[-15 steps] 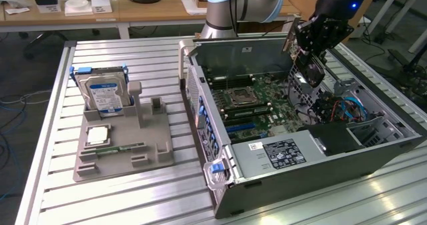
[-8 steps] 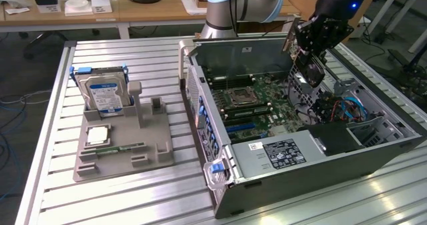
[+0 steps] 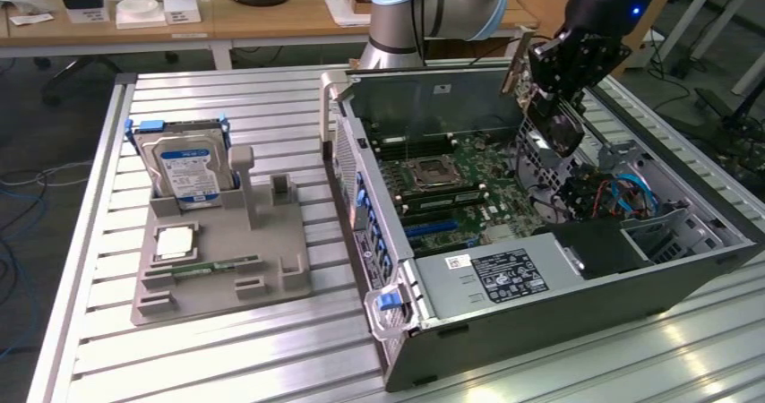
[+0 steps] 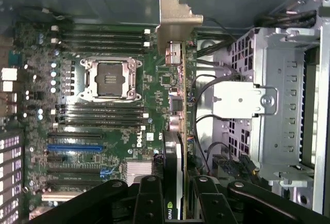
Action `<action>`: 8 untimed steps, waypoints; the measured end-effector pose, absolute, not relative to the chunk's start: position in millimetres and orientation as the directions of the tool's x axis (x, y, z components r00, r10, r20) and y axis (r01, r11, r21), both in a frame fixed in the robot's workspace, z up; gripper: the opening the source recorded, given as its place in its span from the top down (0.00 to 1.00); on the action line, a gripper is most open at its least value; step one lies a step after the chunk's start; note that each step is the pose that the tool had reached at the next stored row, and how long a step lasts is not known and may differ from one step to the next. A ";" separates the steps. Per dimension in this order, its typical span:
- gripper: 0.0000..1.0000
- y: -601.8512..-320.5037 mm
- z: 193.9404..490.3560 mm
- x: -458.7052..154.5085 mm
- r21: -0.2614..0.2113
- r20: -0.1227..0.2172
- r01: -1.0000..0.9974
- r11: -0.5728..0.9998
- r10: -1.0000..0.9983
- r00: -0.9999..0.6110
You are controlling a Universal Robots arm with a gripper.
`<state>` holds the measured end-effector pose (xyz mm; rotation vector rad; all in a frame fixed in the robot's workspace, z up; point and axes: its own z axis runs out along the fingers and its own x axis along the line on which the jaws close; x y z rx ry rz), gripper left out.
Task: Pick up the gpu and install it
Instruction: 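Insert the gpu into the slot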
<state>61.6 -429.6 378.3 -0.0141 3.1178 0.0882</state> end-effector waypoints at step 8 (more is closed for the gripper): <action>0.73 -429.6 377.9 61.5 0.049 -0.021 -0.145 0.988 -0.144 -0.989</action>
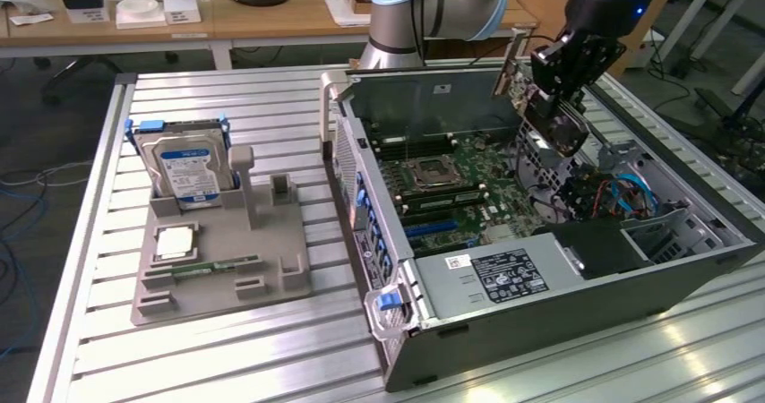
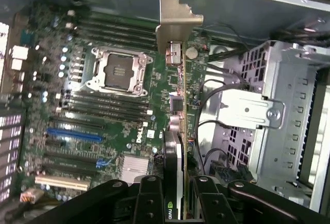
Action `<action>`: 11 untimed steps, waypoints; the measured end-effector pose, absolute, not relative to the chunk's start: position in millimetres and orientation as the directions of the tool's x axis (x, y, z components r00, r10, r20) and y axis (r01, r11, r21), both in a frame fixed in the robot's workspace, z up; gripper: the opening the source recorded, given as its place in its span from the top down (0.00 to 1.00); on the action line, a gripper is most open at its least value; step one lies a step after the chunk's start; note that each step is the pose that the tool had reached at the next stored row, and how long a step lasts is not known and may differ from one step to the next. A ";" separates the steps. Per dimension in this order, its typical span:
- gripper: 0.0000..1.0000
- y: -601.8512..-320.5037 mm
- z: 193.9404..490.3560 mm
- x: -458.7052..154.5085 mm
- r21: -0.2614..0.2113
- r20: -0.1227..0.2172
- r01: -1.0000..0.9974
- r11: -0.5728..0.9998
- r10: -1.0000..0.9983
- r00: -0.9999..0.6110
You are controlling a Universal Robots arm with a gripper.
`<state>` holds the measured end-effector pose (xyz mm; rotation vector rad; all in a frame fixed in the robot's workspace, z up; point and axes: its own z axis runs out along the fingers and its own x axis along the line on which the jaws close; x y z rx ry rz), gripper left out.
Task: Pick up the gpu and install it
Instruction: 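Insert the gpu into the slot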
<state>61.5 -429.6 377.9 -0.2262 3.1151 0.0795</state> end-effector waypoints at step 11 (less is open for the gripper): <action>0.73 -429.6 377.9 61.5 0.012 -0.006 -0.304 0.953 -0.304 -0.953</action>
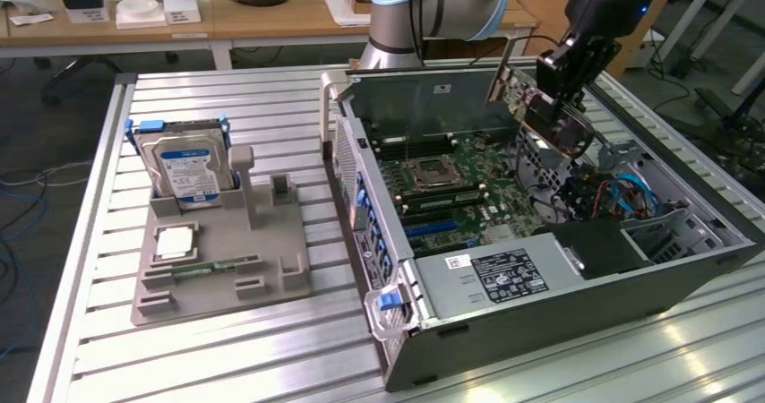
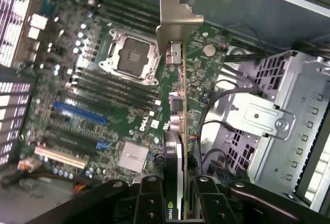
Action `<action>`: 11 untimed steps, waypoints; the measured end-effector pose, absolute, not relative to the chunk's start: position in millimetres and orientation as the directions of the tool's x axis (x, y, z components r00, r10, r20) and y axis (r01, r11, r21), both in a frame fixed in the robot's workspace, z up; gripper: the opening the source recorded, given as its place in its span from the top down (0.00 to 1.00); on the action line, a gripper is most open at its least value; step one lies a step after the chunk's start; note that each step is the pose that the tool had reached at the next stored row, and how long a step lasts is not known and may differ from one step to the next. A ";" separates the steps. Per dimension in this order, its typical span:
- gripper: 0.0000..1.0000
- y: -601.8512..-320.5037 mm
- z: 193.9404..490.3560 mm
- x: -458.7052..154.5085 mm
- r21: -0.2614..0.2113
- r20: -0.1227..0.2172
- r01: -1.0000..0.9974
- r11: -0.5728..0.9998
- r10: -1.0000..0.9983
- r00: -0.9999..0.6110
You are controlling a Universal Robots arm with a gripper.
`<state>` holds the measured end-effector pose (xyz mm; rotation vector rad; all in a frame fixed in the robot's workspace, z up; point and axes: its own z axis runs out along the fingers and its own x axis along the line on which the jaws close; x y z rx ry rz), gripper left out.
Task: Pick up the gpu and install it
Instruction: 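Insert the gpu into the slot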
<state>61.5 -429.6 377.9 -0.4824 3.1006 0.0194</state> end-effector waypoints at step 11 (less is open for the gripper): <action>0.73 -429.6 377.7 61.3 -0.012 0.004 -0.469 0.883 -0.469 -0.883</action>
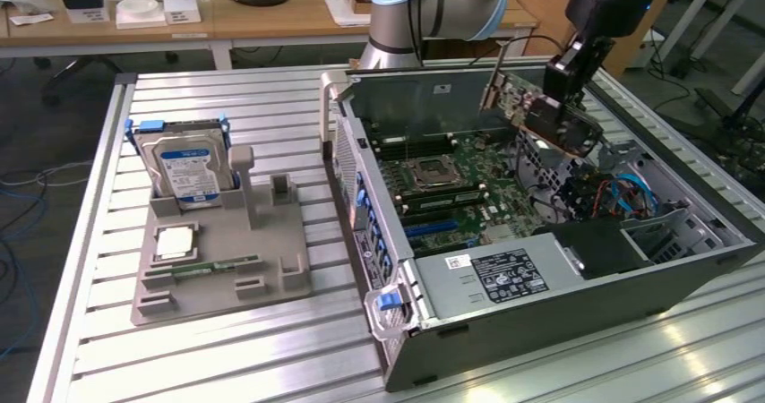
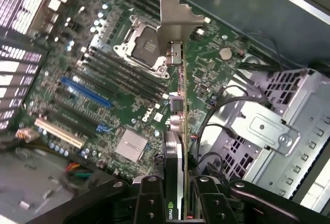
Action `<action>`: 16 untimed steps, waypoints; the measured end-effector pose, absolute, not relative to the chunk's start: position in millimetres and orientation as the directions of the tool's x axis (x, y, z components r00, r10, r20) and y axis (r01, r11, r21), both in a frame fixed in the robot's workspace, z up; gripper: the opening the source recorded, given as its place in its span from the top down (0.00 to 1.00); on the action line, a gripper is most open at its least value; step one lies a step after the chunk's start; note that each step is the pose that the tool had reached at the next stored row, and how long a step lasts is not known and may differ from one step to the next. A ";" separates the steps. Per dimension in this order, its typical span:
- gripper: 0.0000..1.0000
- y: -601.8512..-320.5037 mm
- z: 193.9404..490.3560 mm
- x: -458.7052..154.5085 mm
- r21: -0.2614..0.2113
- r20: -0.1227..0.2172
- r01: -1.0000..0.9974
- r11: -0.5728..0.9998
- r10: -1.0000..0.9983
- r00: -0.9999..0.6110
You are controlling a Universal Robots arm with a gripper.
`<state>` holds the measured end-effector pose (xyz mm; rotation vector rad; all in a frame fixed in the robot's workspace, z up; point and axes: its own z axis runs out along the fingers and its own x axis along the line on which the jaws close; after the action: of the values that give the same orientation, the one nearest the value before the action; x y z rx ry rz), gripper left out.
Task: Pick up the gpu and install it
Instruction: 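Insert the gpu into the slot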
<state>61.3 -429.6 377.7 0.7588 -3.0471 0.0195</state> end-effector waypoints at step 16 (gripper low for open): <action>0.73 -429.5 377.2 60.4 -0.031 0.019 -0.654 0.756 -0.653 -0.757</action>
<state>60.4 -429.5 377.2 1.0931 -2.9380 0.0563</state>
